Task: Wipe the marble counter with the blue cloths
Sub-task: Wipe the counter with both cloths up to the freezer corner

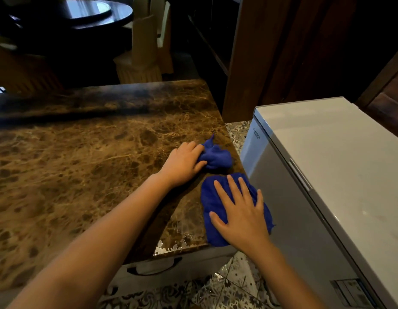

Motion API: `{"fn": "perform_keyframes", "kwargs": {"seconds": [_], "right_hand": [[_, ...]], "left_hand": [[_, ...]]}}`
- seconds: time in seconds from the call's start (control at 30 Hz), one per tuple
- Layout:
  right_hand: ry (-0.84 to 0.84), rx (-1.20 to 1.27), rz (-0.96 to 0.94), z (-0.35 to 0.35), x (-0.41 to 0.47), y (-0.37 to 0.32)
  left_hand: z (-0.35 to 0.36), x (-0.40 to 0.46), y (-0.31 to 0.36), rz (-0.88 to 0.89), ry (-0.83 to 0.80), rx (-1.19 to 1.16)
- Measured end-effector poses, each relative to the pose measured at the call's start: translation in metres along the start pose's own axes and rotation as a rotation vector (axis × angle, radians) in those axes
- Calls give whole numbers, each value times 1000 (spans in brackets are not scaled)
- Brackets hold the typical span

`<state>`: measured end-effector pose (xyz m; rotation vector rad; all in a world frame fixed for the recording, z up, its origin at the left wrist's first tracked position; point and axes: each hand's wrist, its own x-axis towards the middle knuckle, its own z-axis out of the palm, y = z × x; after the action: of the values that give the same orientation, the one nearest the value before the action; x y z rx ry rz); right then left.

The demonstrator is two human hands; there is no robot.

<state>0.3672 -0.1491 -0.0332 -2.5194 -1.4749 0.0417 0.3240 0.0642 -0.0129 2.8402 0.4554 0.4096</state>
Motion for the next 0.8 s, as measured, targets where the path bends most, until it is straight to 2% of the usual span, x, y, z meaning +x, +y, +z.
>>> {"fn": "perform_keyframes", "kwargs": {"seconds": [0.1, 0.27, 0.4, 0.57, 0.8], "right_hand": [[-33, -5, -7, -7, 2, -2], [49, 0, -174, -8, 9, -32], [31, -48, -229, 0, 17, -51], [-15, -37, -181, 7, 20, -42], [21, -95, -183, 10, 19, -47]], "left_hand": [[-31, -27, -20, -138, 126, -154], [-95, -100, -67, -255, 239, -31], [-115, -172, -95, -417, 223, 117], [-95, -244, -109, -616, 132, 185], [-85, -265, -113, -651, 145, 259]]}}
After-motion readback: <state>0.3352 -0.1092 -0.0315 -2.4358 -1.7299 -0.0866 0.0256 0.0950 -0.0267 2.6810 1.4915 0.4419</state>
